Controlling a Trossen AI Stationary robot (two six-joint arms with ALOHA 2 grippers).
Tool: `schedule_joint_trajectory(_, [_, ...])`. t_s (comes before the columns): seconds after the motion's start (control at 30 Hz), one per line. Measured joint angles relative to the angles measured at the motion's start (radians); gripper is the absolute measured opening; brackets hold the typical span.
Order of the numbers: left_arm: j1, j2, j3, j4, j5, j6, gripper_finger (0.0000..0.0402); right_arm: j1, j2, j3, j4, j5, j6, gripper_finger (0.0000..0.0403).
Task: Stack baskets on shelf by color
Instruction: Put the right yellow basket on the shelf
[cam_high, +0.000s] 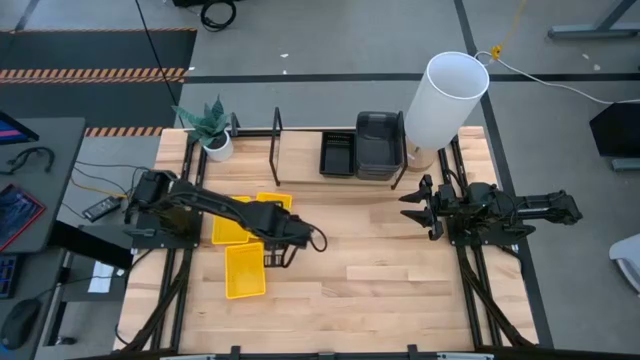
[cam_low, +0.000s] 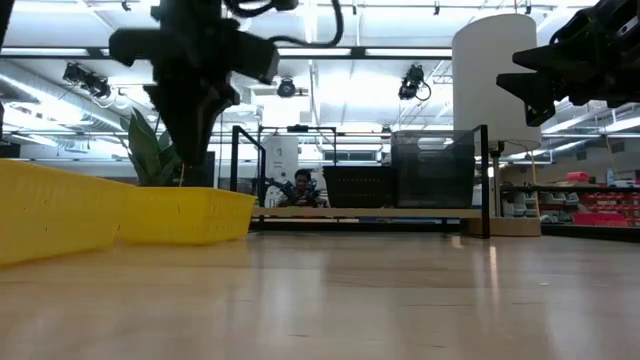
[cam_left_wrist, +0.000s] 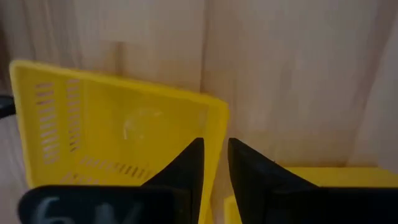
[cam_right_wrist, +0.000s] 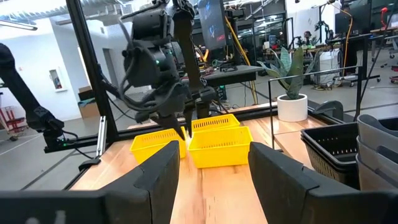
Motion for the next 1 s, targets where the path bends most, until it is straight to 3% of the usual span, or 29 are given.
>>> schedule_joint_trajectory(0.13, [0.0, -0.006, -0.077, 0.05, -0.002, -0.041, 0.0088, 0.0, 0.0, 0.0, 0.0, 0.0, 0.0, 0.0197])
schedule_joint_trajectory(0.4, [-0.008, -0.008, -0.188, 0.133, -0.001, -0.066, 0.0147, 0.0, 0.0, 0.0, 0.0, 0.0, 0.0, 0.0197])
schedule_joint_trajectory(0.5, [-0.008, -0.008, -0.221, 0.163, -0.008, -0.071, 0.0149, 0.0, 0.0, 0.0, 0.0, 0.0, 0.0, 0.0197])
schedule_joint_trajectory(0.67, [-0.008, -0.008, -0.231, 0.182, -0.01, -0.073, 0.0108, 0.0, 0.0, 0.0, 0.0, 0.0, 0.0, 0.0197])
schedule_joint_trajectory(0.83, [-0.008, -0.008, -0.185, 0.197, -0.012, -0.083, 0.0017, 0.0, 0.0, 0.0, 0.0, 0.0, 0.0, 0.0197])
schedule_joint_trajectory(1.0, [-0.008, -0.007, -0.093, 0.204, 0.037, -0.069, 0.0014, 0.0, 0.0, 0.0, 0.0, 0.0, 0.0, 0.0197])
